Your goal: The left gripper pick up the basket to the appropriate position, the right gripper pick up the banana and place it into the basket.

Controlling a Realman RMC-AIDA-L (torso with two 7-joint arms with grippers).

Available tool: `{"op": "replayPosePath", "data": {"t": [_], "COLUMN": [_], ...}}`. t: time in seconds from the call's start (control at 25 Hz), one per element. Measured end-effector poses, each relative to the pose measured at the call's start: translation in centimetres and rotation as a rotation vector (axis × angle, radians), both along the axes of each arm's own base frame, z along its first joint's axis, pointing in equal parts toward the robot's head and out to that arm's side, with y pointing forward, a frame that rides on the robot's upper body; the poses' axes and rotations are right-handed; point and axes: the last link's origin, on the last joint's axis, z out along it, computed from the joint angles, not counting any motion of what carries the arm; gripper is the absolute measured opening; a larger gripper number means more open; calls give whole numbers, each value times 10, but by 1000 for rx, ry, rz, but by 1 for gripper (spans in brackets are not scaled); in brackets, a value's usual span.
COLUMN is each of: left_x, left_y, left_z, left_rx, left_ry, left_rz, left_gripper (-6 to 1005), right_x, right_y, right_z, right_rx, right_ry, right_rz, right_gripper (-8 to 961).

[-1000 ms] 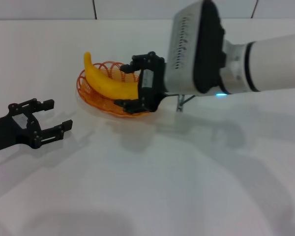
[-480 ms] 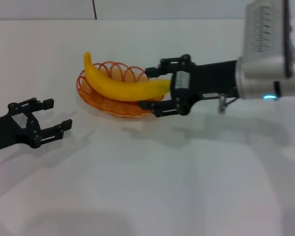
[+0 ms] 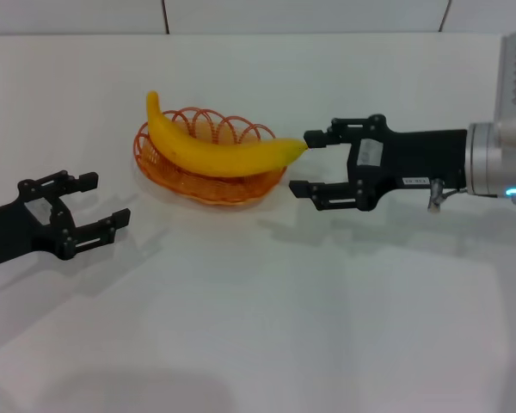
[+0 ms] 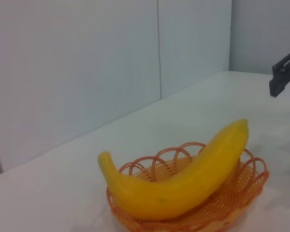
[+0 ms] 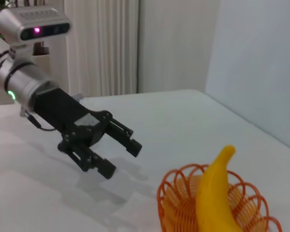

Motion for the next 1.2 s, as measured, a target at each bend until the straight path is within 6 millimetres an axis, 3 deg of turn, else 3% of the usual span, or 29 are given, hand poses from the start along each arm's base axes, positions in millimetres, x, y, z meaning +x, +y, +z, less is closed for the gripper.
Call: {"op": "replayPosePath", "data": {"t": [0.4, 1.2], "left_x": [0, 2], "left_y": [0, 1], "left_z": [0, 0], "left_rx": [8, 8], "left_ry": [-3, -5], "left_rz": [-5, -8], "left_gripper": [757, 757], "right_x": [20, 23], "right_y": [-2, -5], "right_z": [-2, -7], "right_rx": [14, -3], "right_ry": [28, 50], "right_rz": [-46, -41], "right_gripper": [746, 746]}}
